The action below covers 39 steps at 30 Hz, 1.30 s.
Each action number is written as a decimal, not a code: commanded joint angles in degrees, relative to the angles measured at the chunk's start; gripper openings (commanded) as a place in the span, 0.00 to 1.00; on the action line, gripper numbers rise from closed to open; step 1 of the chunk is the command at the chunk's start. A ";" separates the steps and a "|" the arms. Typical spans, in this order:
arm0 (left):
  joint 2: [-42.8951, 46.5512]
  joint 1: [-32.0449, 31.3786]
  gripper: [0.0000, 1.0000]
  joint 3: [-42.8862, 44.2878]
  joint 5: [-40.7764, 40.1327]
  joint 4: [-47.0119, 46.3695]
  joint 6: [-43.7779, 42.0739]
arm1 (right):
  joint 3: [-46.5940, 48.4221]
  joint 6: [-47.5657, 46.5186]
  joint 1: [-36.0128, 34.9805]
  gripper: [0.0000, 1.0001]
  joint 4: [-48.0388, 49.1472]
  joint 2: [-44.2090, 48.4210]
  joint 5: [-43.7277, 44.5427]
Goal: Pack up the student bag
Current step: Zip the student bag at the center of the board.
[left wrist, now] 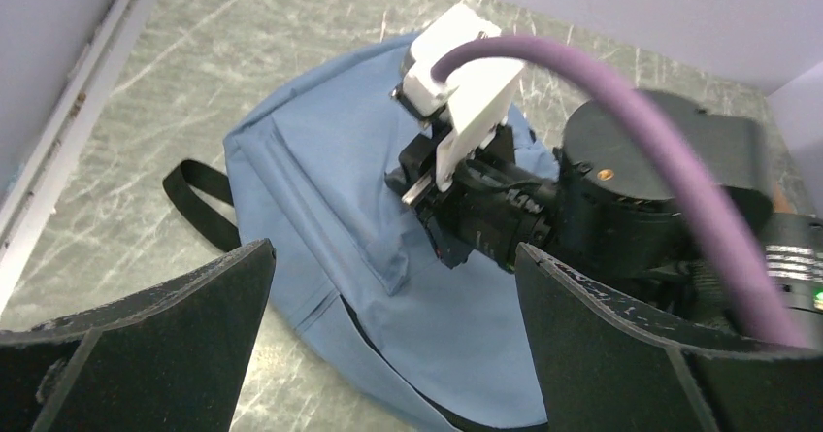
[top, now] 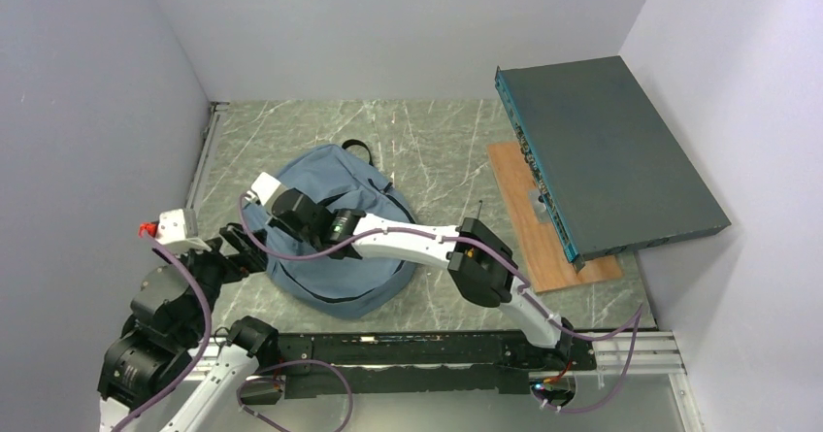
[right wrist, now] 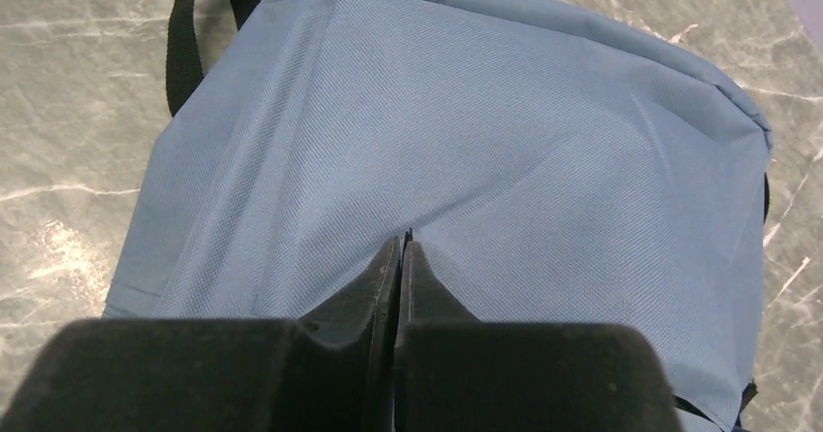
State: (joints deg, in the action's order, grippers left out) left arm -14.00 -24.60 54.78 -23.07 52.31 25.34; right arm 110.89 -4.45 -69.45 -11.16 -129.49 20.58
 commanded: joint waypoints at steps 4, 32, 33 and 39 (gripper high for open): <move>1.00 0.25 0.99 -6.80 -0.45 0.43 8.06 | -2.79 7.39 4.18 0.00 3.59 7.01 -14.51; -30.37 0.64 0.43 -20.88 2.60 -19.95 15.45 | -16.86 34.94 15.46 0.00 17.76 17.35 -42.50; -31.24 0.80 0.39 -21.63 2.28 -20.68 16.06 | -16.77 34.34 15.63 0.00 17.53 17.56 -41.95; -35.02 3.14 0.08 -22.82 2.31 -18.47 19.82 | -16.50 33.81 17.26 0.00 15.63 17.97 -39.05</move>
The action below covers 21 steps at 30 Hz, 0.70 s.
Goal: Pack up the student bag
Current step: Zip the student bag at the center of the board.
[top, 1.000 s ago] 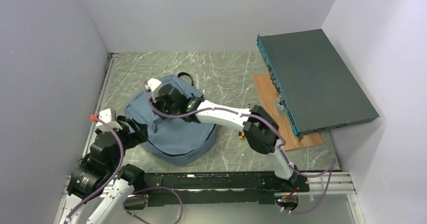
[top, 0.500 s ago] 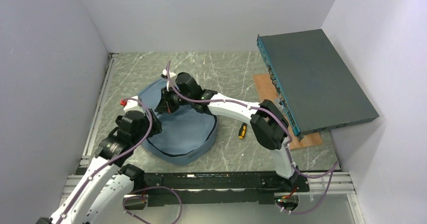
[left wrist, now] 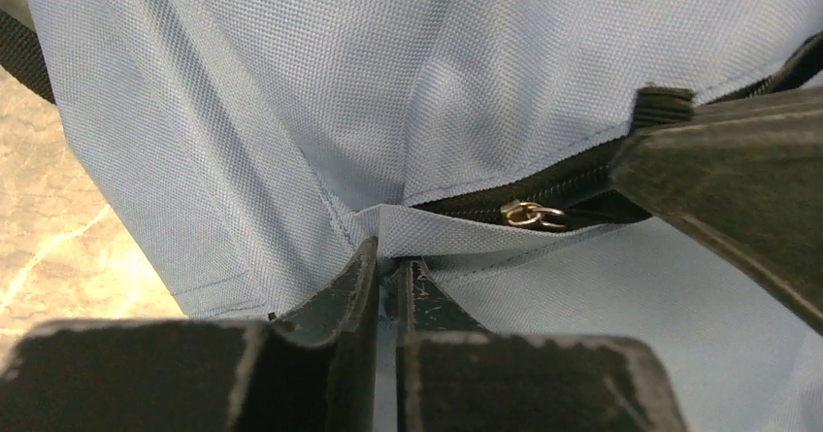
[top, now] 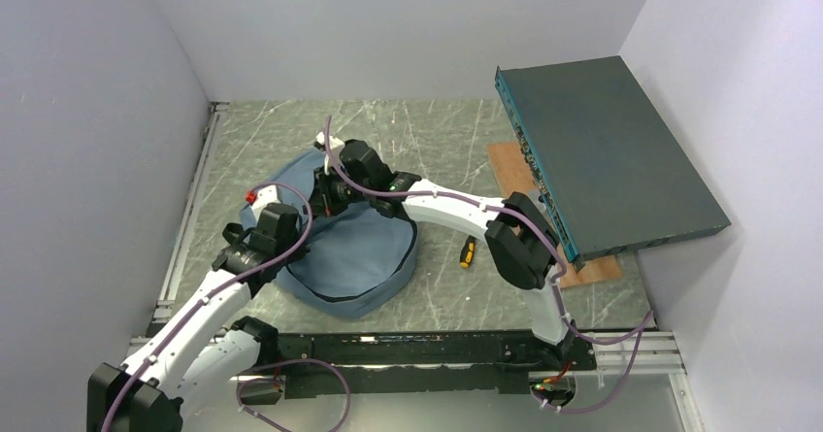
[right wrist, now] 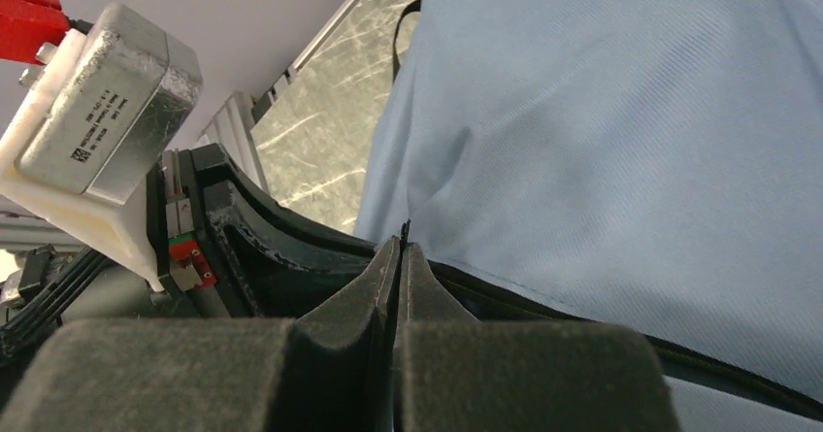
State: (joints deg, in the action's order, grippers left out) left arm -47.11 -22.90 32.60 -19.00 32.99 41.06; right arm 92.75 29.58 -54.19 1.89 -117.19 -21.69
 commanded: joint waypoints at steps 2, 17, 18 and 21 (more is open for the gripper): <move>-1.06 1.53 0.00 -2.00 -1.78 0.75 5.29 | 1.31 -1.03 3.26 0.00 1.92 6.26 5.05; 12.73 1.80 0.00 -4.06 -1.68 4.68 4.48 | -4.82 -14.14 11.03 0.00 -2.61 9.47 21.49; 12.46 1.80 0.00 -3.31 -1.50 5.05 4.08 | -4.88 -15.06 11.16 0.00 -2.66 9.06 21.51; 11.71 1.80 0.00 -2.18 -1.35 5.86 3.47 | -6.43 -17.15 11.30 0.00 -1.32 9.74 24.39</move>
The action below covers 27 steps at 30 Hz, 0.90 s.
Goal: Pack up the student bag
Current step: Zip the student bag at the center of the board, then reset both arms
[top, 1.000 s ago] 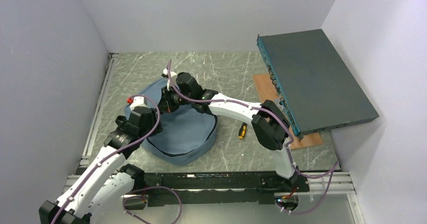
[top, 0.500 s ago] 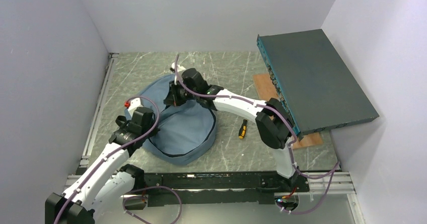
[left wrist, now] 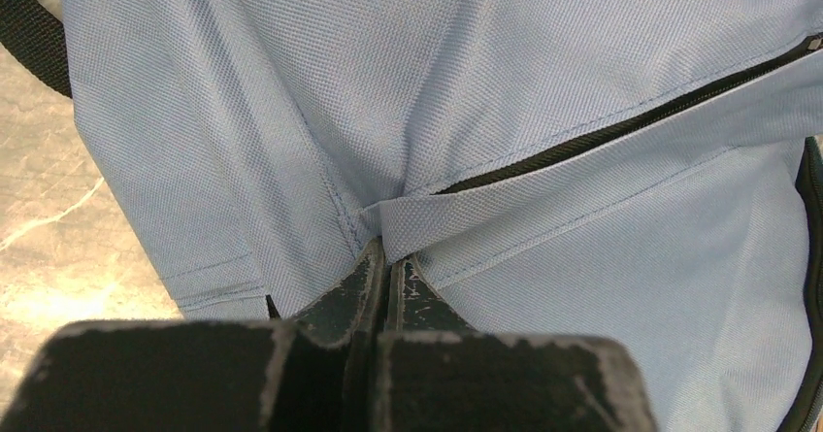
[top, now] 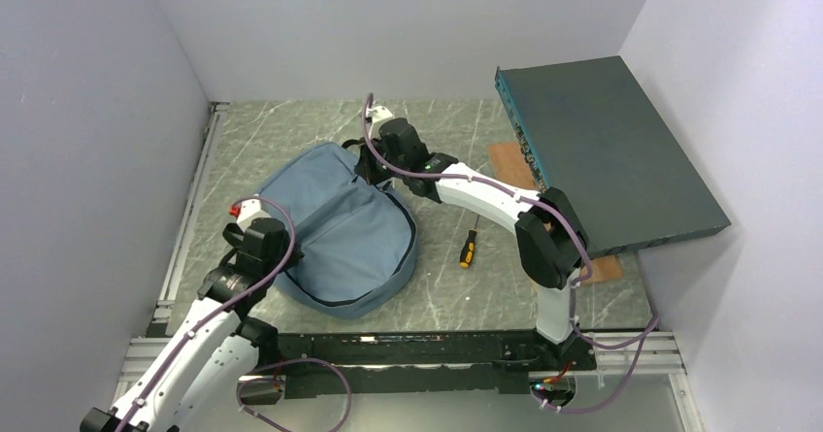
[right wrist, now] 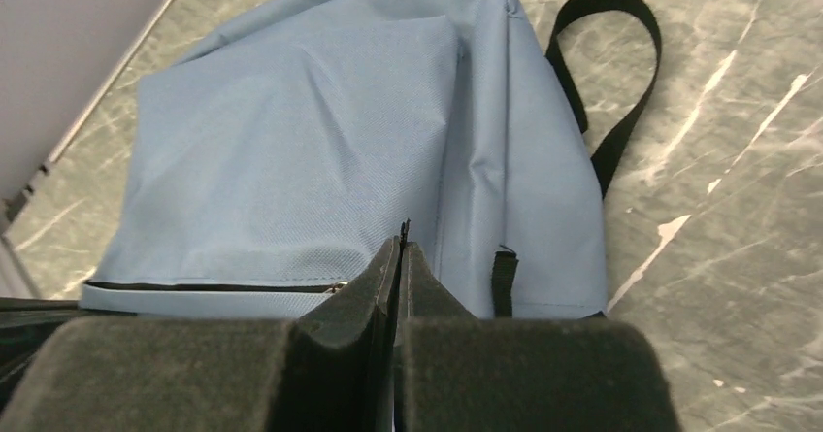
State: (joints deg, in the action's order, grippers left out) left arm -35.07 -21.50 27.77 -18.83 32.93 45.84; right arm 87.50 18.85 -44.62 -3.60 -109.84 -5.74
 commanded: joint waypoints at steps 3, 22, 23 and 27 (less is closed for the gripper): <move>-0.29 0.40 0.00 2.69 -2.22 6.86 0.25 | -2.25 -9.05 1.72 0.00 4.28 3.88 9.47; 2.82 0.40 1.00 25.40 8.18 1.83 -22.32 | -11.26 -11.13 1.38 1.00 -6.82 36.58 19.42; 2.06 0.40 1.00 27.46 9.87 1.15 -24.01 | -11.98 -11.24 1.38 1.00 -6.63 40.15 20.94; 1.00 0.40 0.99 32.98 16.15 -3.12 -28.32 | -12.86 -13.60 1.29 1.00 -5.96 48.70 25.24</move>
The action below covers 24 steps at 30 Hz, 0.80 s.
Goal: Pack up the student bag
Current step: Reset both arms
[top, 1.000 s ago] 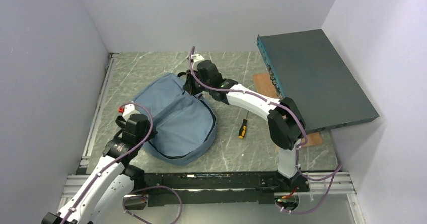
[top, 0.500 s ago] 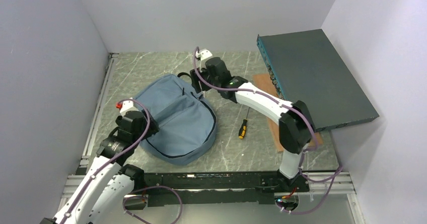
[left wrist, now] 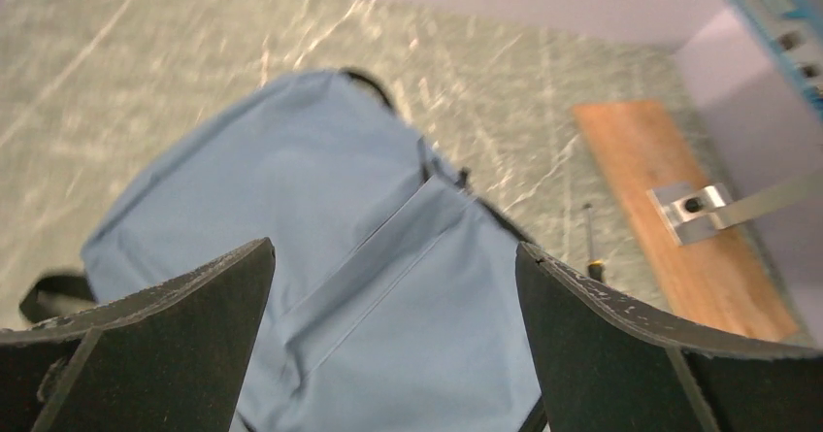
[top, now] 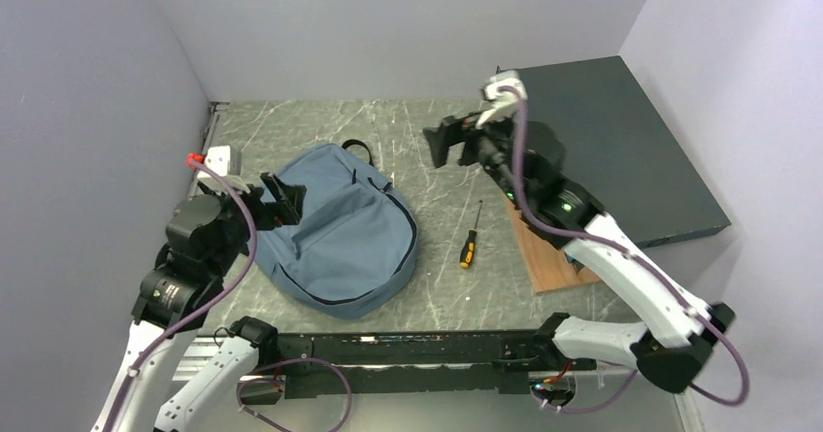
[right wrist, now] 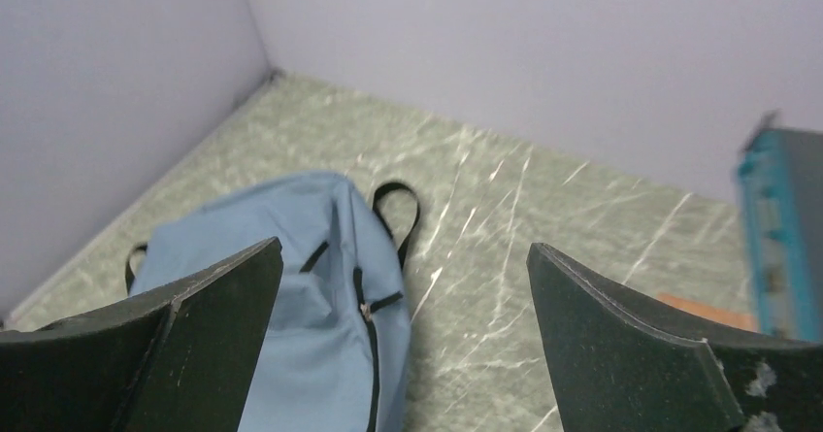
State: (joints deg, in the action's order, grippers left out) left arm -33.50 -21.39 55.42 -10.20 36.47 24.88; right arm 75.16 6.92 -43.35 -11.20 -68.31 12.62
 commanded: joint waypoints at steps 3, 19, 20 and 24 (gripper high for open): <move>0.53 0.32 0.99 8.26 10.55 -11.28 -9.24 | -1.08 -2.83 -0.05 1.00 3.04 13.05 9.50; 6.35 0.29 0.99 16.42 10.78 -24.78 -15.40 | -12.84 -9.08 0.02 1.00 19.44 36.60 23.31; 6.34 0.29 0.99 16.74 10.68 -24.62 -15.55 | -12.76 -9.48 0.02 1.00 19.82 36.72 23.76; 6.76 0.29 0.99 15.98 10.36 -25.67 -16.28 | -13.37 -11.36 0.02 1.00 22.24 36.92 25.81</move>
State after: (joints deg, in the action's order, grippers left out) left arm -26.59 -21.39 71.68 1.04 14.13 10.57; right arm 62.26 -1.65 -43.33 6.70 -31.48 35.29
